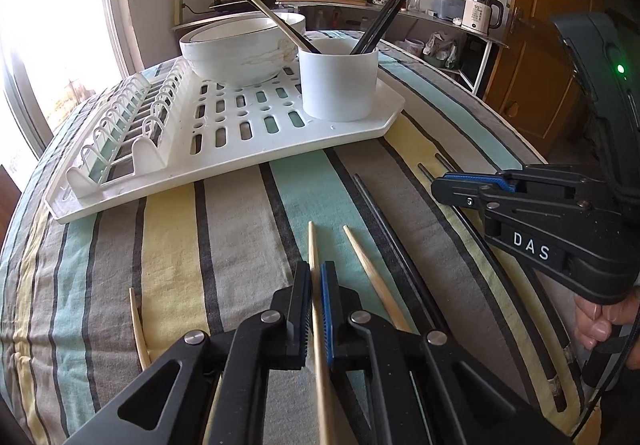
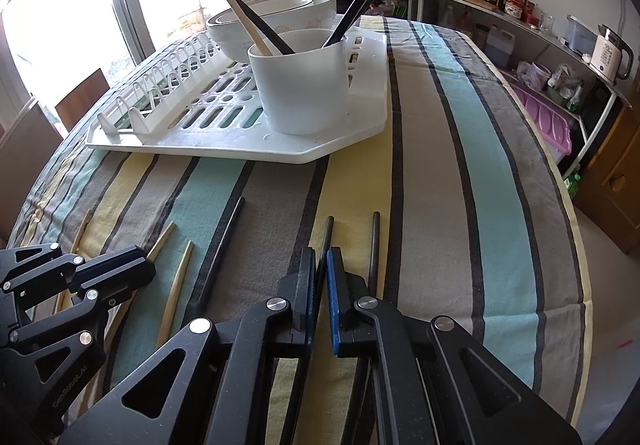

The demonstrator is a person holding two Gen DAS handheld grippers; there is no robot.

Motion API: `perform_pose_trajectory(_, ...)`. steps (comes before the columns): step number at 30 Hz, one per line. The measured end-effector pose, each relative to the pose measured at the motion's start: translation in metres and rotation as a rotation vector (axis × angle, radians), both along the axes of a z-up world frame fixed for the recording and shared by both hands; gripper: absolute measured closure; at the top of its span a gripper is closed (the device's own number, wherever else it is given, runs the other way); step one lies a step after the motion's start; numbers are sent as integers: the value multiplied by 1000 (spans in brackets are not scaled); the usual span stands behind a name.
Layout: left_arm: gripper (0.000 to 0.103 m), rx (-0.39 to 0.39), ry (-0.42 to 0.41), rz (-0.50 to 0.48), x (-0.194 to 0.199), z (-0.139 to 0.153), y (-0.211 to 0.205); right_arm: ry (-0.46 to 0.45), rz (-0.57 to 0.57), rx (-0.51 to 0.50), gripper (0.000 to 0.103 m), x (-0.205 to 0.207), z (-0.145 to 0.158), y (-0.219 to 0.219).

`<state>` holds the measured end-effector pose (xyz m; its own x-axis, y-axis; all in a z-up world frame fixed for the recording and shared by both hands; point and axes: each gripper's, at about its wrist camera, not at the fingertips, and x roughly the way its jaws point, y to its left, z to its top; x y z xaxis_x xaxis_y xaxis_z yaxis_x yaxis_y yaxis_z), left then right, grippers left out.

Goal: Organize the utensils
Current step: 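Close the left tool on a wooden chopstick while the right tool grasps a black chopstick, then lift the left tool's wooden chopstick toward the white cup while the right tool carries its black one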

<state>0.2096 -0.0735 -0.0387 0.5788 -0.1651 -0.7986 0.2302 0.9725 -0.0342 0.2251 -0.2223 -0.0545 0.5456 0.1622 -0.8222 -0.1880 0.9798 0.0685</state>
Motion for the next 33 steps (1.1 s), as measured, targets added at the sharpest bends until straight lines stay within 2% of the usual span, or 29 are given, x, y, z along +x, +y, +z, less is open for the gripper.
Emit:
perform_pose_trajectory(5,98,-49,-10,6,-1,9,8,-48,8,39,98,-8,14,-1)
perform_pose_trajectory(11,98,-89,-58,0,-7,34,16,-119,15,73,98,-16,40,-1)
perform_pose_trajectory(20,98,-168,-190,-16,-19,90,34,-243,7,124,99,-30,88,-8)
perform_pose_trajectory(24,98,-226,-224,-14,-23,101,44,-270,5,133,99,-34,97,-9)
perform_pose_trajectory(27,98,-239,-173,-14,-20,92,45,-270,8,133,99,-35,97,-8)
perform_pose_trajectory(33,98,-103,31,12,-7,32,28,-225,28,113,99,-33,83,1)
